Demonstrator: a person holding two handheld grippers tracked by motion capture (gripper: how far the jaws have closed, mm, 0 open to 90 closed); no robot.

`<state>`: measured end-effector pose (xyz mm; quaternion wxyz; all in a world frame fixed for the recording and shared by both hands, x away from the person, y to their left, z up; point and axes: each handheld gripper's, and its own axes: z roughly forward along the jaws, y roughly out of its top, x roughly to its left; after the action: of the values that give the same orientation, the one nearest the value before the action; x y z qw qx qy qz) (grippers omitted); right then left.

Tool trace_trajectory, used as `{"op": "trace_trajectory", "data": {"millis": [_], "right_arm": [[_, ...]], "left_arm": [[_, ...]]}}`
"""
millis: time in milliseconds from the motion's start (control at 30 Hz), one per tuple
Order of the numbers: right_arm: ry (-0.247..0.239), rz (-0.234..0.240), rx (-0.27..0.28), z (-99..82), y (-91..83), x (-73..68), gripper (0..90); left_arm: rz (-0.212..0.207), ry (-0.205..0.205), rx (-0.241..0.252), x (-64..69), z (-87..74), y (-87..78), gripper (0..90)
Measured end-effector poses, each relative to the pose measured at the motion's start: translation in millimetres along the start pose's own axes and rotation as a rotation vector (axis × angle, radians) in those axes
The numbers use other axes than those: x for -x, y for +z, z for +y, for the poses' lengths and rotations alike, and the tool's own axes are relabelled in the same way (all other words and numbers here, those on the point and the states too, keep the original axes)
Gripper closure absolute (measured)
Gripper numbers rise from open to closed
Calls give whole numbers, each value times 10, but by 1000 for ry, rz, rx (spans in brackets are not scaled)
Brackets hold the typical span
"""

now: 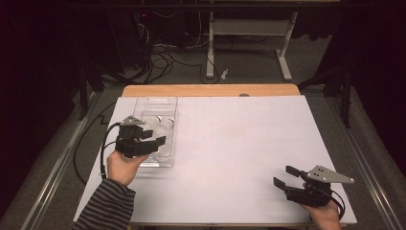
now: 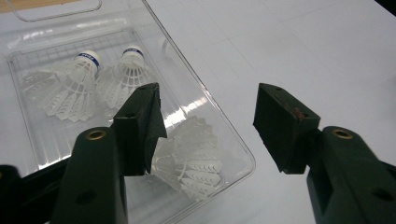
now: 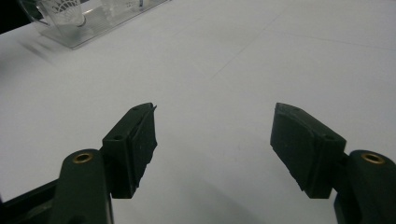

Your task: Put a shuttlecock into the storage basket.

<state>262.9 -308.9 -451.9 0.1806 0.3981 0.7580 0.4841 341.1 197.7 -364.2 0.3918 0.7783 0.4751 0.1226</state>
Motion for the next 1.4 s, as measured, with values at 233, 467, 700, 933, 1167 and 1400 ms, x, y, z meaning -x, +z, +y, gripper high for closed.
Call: {"op": "trace_trajectory", "data": {"millis": [233, 467, 700, 933, 1167, 1400], "right_arm": [[-1, 1, 0, 0, 0, -1, 317], [0, 2, 0, 0, 0, -1, 317], [0, 2, 0, 0, 1, -1, 317], [2, 3, 0, 0, 1, -1, 317], [1, 3, 0, -1, 1, -1, 317], [0, 3, -1, -1, 2, -1, 317]], "left_arm": [[-12, 3, 5, 28, -25, -12, 423], [-29, -18, 25, 18, -90, -51, 423], [-28, -29, 33, 5, -152, -79, 424], [-29, -23, 34, 15, -164, -92, 425], [-21, -15, 35, 26, -229, -102, 419], [-25, -24, 53, 22, -288, -147, 417]]}}
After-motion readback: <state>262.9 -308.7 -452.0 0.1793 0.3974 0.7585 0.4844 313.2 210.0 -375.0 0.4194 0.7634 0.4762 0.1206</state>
